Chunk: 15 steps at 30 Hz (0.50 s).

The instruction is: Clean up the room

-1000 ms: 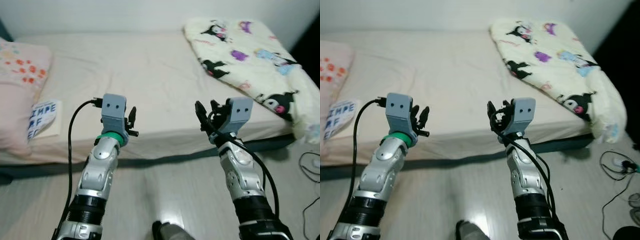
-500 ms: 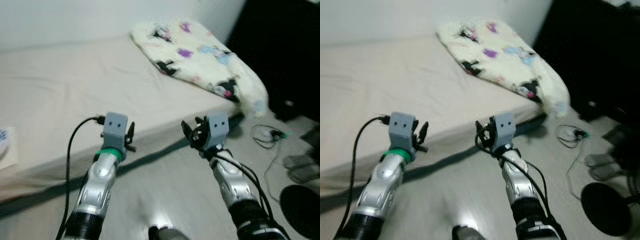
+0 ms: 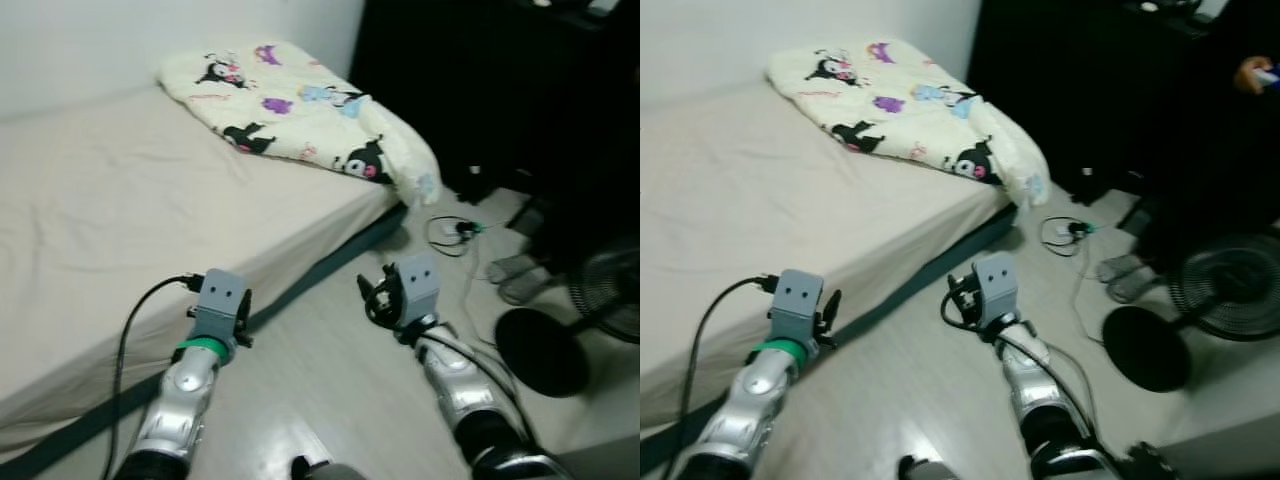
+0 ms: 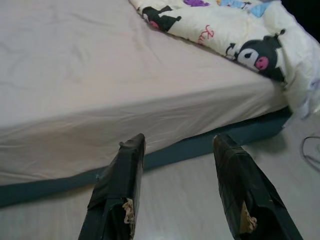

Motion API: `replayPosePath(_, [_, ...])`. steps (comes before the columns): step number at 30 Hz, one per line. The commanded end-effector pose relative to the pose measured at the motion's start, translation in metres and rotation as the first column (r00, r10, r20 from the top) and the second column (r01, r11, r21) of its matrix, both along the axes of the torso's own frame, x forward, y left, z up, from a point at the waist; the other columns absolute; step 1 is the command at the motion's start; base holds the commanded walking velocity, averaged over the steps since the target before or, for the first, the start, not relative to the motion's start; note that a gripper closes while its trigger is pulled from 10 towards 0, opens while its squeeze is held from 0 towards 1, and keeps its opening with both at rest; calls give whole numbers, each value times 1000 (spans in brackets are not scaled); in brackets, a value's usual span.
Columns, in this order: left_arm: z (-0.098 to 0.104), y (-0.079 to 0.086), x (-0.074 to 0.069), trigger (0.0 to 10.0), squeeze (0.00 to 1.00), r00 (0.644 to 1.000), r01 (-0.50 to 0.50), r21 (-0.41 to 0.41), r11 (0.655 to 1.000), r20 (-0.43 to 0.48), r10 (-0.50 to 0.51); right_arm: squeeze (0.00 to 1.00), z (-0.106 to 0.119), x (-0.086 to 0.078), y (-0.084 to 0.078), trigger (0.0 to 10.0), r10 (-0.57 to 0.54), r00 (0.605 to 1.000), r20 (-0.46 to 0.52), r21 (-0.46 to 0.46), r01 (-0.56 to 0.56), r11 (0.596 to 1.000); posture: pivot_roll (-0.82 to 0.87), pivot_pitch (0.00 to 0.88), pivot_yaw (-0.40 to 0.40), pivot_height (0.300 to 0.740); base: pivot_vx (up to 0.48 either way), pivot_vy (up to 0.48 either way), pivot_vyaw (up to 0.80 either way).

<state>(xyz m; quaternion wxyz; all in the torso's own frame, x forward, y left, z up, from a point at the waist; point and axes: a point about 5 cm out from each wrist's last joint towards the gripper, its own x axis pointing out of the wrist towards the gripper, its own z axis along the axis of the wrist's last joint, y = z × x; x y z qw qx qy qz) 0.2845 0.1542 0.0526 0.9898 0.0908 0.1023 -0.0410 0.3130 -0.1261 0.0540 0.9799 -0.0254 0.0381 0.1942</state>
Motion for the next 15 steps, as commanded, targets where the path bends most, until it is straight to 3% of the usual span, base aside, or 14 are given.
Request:
replayPosePath(1, [1,-6,1,10000,0,1000,14,-37,999,5,-14,0,-5,-3,-7,10000,-21,1000,-13,-4,21,1000,18,0,-10,740,0,0,-781])
replayPosePath(15, [4,-11,4,10000,0,1000,20,-54,998,21,-19,0,-5,-2,-6,10000,-30,1000,3,13,30,999,20,0,-9,740,0,0,-781])
